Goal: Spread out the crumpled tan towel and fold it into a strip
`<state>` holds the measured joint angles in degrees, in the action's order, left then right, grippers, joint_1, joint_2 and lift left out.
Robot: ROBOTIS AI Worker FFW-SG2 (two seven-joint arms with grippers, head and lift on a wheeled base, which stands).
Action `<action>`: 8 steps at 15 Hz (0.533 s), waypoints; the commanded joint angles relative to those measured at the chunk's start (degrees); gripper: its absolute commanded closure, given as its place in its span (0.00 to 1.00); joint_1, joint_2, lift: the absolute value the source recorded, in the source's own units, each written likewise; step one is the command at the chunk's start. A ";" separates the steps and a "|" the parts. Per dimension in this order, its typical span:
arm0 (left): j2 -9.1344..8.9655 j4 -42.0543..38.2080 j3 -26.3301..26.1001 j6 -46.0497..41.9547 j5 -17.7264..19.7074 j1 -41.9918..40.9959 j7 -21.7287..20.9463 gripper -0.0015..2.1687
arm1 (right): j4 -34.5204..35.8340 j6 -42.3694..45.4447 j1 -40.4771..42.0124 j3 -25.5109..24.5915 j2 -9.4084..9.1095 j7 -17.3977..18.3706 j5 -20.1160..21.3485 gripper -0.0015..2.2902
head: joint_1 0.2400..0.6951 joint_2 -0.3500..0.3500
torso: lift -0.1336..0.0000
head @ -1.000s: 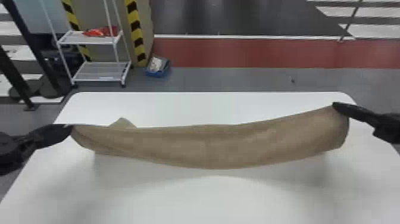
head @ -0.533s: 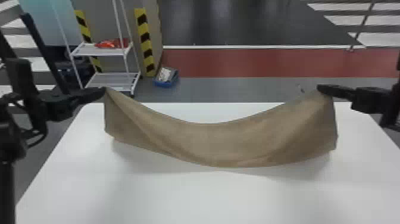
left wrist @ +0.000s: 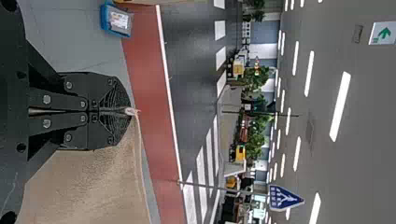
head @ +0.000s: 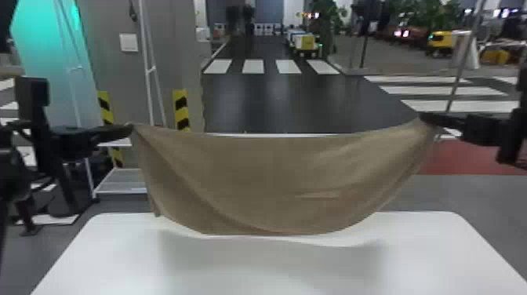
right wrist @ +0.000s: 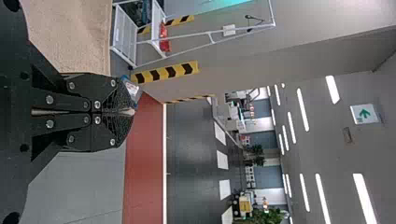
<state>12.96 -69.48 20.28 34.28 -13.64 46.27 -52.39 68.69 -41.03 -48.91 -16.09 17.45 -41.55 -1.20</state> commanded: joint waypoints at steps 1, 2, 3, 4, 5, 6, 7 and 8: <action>2.68 -0.92 0.64 0.66 2.74 -0.75 -0.52 0.95 | 2.07 -3.23 1.09 -0.26 0.83 -0.90 -0.64 0.98 | 0.18 0.48 | 0.07; 3.03 -4.00 0.99 3.65 4.41 -3.21 -0.87 0.95 | 3.74 -5.34 2.94 -0.87 1.97 -1.60 -1.70 0.98 | 0.17 0.49 | 0.07; 2.94 -10.59 2.40 8.40 5.29 -7.78 -2.45 0.95 | 6.90 -8.15 6.89 -2.37 4.00 -2.40 -4.07 0.98 | 0.17 0.50 | 0.07; 2.68 -18.24 3.80 11.56 6.43 -13.58 -3.68 0.95 | 10.94 -10.79 12.26 -4.13 6.02 -3.27 -7.06 0.98 | 0.19 0.50 | 0.07; 2.50 -23.95 5.12 13.32 8.28 -19.55 -4.65 0.95 | 15.43 -12.54 18.32 -5.62 7.25 -4.33 -9.52 0.98 | 0.28 0.49 | 0.07; 2.06 -28.35 6.26 13.49 9.86 -25.18 -5.61 0.95 | 19.47 -13.42 23.86 -7.11 7.78 -5.21 -11.45 0.98 | 0.35 0.47 | 0.07; 1.10 -32.83 7.49 13.32 11.44 -31.95 -5.97 0.95 | 23.86 -13.77 30.45 -8.61 8.30 -6.35 -14.18 0.98 | 0.43 0.46 | 0.07; 0.39 -36.17 8.28 12.26 11.97 -37.57 -6.93 0.95 | 27.55 -13.60 35.72 -9.58 8.39 -7.58 -16.38 0.98 | 0.53 0.46 | 0.07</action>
<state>14.48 -99.90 27.18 47.36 -3.18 17.45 -58.80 90.34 -54.39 -21.68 -23.84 25.32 -48.29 -14.14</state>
